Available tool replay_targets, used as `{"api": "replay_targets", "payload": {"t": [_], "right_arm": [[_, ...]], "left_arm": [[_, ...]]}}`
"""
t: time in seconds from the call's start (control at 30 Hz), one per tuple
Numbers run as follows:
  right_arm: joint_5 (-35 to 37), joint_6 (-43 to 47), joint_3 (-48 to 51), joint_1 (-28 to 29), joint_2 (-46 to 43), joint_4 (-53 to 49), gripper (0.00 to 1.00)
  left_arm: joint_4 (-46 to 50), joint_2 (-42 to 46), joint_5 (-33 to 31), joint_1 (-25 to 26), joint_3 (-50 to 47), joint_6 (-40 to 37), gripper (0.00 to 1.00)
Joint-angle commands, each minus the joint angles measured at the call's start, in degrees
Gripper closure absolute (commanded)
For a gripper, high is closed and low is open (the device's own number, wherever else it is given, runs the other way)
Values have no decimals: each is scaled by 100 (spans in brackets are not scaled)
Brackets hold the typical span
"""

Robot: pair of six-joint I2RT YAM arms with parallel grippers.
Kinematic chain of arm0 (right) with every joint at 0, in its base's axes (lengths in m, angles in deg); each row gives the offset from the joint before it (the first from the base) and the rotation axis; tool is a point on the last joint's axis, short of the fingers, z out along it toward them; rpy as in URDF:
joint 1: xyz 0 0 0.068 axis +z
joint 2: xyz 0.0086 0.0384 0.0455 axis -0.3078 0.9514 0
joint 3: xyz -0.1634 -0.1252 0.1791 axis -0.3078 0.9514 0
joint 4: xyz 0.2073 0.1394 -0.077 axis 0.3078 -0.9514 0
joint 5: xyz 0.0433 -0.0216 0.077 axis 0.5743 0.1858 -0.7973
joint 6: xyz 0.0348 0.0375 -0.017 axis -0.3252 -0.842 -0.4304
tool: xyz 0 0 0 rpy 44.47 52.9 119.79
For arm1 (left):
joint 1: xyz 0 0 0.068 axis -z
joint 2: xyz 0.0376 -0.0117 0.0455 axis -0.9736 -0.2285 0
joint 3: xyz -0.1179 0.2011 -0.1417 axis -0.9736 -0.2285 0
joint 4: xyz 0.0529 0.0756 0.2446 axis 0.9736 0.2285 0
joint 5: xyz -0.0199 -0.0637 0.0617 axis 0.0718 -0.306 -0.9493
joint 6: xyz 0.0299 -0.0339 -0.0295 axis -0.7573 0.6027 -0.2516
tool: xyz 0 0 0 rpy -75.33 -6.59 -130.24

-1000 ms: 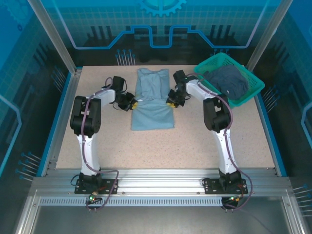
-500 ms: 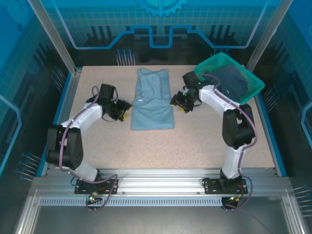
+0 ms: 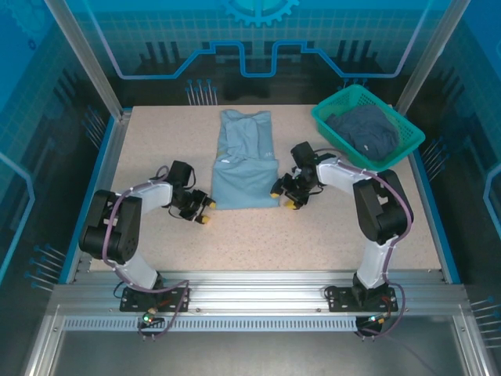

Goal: Fold and stack the t-shirts

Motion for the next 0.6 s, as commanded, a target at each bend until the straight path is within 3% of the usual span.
{"api": "replay_targets", "payload": {"t": [0.0,0.1,0.33,0.5,0.57], "right_arm": [[-118,-168,-3,165,202,72,44],[-128,-260,-39,232,297,198,46],[212,-247,-403,257,608,-132,65],[369,-206,-571,255,706,-297,88],[383,-225,-582,259,688,-314,94]], "left_arm": [[-1147,-398,94,83,194,65,64],[-1367,-429,116,86,293,32,69],[-1280,-306,67,122,442,-56,74],[-693,227,-226,148,379,-174,59],[-551,347,-285,140,333,-199,57]]}}
